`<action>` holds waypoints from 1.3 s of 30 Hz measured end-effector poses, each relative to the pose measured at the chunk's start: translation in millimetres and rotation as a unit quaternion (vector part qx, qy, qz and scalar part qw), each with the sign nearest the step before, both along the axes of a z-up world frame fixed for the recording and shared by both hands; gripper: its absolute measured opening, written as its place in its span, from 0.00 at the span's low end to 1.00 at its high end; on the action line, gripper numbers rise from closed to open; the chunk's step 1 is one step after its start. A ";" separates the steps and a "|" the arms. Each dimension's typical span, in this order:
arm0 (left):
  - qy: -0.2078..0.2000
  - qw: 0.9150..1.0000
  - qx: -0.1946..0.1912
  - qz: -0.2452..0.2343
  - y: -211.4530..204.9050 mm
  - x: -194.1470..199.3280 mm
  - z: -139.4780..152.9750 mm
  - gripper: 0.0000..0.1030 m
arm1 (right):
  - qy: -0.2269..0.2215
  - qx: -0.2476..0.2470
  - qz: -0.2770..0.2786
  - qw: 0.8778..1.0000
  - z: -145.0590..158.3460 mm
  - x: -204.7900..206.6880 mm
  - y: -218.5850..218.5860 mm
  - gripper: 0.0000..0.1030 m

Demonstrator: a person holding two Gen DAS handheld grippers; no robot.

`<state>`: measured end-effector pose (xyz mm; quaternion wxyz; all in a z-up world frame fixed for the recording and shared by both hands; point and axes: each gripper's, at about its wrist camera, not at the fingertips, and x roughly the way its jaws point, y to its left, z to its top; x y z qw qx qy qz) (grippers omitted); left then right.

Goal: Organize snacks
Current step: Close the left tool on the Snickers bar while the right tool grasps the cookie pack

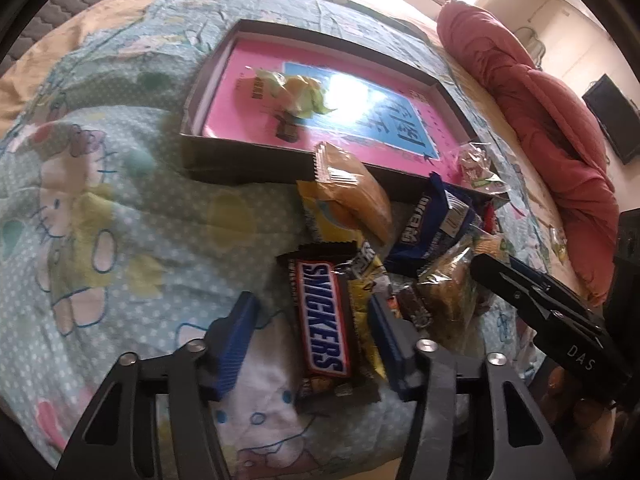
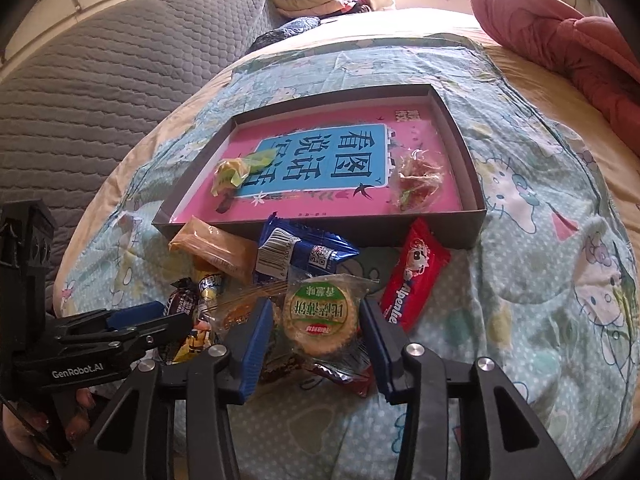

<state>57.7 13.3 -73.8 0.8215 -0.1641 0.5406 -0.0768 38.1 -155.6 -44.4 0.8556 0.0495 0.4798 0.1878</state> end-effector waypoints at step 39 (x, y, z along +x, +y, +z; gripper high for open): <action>-0.050 0.999 0.005 -0.009 5.0 -1.8 27.6 0.28 | 0.015 0.021 0.017 1.000 -1.5 1.3 -4.9 0.34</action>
